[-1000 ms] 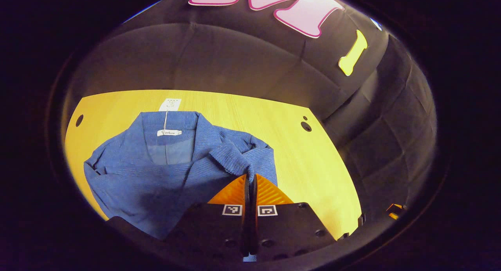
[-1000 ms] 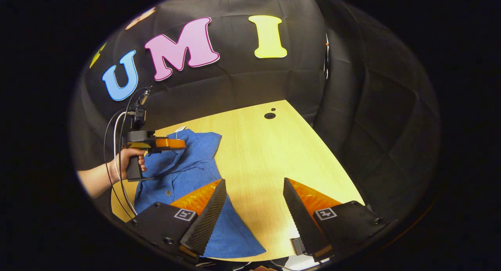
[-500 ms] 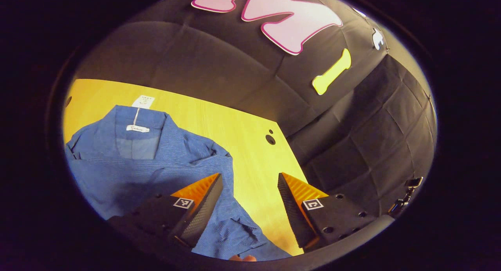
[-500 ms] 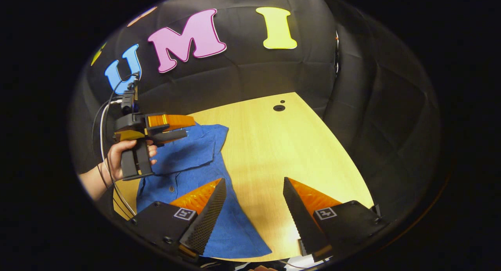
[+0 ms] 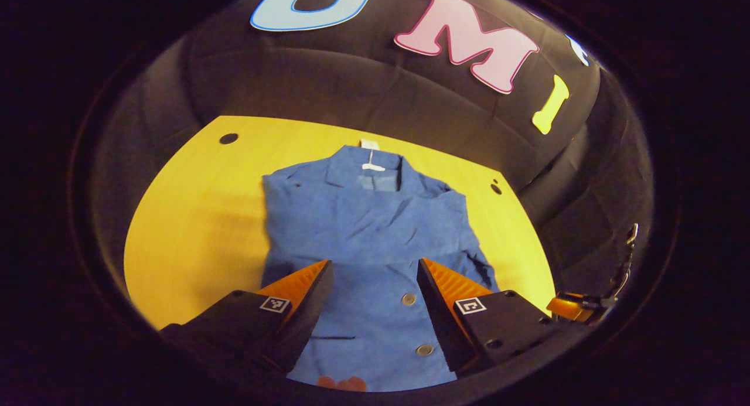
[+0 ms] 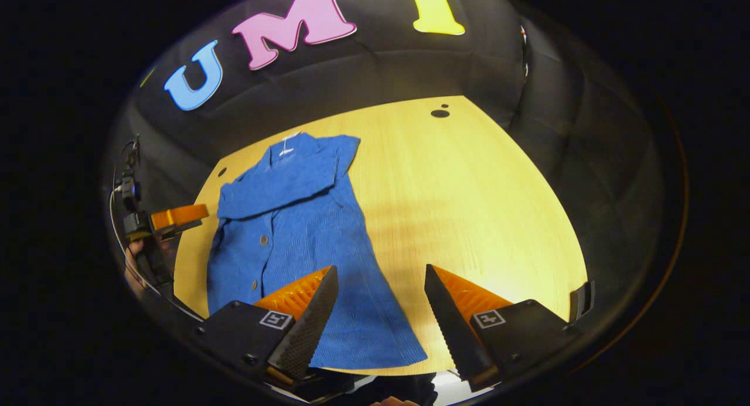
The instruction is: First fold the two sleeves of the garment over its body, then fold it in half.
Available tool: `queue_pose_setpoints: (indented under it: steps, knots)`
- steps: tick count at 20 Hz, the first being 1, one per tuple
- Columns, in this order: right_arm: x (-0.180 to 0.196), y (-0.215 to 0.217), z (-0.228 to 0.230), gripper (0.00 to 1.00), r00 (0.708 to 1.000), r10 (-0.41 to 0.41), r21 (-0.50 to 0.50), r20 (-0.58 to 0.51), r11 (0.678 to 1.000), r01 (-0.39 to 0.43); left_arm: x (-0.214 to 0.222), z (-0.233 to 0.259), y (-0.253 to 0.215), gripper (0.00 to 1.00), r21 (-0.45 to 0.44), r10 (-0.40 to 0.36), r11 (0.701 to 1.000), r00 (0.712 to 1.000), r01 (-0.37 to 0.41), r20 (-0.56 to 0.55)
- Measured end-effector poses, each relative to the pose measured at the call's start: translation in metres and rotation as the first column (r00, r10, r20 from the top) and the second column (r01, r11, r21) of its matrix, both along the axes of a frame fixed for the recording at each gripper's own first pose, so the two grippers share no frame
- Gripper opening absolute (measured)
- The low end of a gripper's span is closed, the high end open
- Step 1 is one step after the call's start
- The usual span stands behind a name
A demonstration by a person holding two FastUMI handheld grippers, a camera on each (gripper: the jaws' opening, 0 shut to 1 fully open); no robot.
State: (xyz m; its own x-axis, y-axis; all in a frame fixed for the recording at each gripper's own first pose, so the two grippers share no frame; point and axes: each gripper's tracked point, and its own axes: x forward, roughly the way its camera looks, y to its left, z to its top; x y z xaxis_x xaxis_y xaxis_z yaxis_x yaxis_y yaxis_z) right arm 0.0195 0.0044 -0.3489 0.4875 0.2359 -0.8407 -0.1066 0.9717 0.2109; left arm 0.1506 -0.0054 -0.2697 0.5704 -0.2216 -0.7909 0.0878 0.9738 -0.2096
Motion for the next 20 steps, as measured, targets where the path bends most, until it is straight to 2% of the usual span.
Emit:
queue_pose_setpoints:
  steps: [2,5,6,7,9,10,11,12,15,20]
  knots:
    - [-0.016,-0.001,-0.010,0.96,0.999,0.028,-0.022,-0.039,0.999,-0.029,-0.049,-0.017,0.022,0.85,0.047,0.025,0.999,0.997,-0.022,-0.071]
    - [-0.037,0.004,-0.025,0.95,0.994,0.052,-0.029,-0.098,0.998,-0.055,-0.110,-0.035,0.038,0.85,0.044,0.073,0.997,0.982,-0.066,-0.177]
    - [-0.044,0.004,-0.029,0.96,0.992,0.059,-0.040,-0.116,0.997,-0.064,-0.125,-0.041,0.042,0.82,0.050,0.089,0.996,0.974,-0.080,-0.208]
    - [-0.047,0.004,-0.033,0.97,0.989,0.065,-0.050,-0.130,0.996,-0.072,-0.136,-0.049,0.047,0.85,0.063,0.101,0.994,0.966,-0.088,-0.238]
    - [-0.058,0.003,-0.042,0.97,0.983,0.072,-0.066,-0.171,0.994,-0.084,-0.154,-0.064,0.055,0.82,0.085,0.123,0.991,0.944,-0.102,-0.306]
    - [-0.063,0.003,-0.046,0.97,0.979,0.075,-0.078,-0.190,0.993,-0.092,-0.161,-0.070,0.059,0.85,0.091,0.140,0.989,0.931,-0.115,-0.338]
    - [-0.066,0.001,-0.050,0.97,0.976,0.082,-0.092,-0.204,0.991,-0.102,-0.169,-0.078,0.061,0.82,0.098,0.152,0.987,0.919,-0.125,-0.364]
    - [-0.071,0.001,-0.053,0.96,0.972,0.090,-0.107,-0.215,0.988,-0.115,-0.177,-0.084,0.063,0.85,0.103,0.157,0.987,0.906,-0.126,-0.392]
    - [-0.083,-0.001,-0.063,0.97,0.964,0.102,-0.128,-0.247,0.982,-0.137,-0.196,-0.101,0.063,0.85,0.123,0.160,0.986,0.875,-0.116,-0.456]
    - [-0.100,-0.010,-0.073,0.97,0.953,0.102,-0.166,-0.285,0.974,-0.154,-0.199,-0.104,0.067,0.83,0.201,0.152,0.978,0.876,-0.065,-0.458]
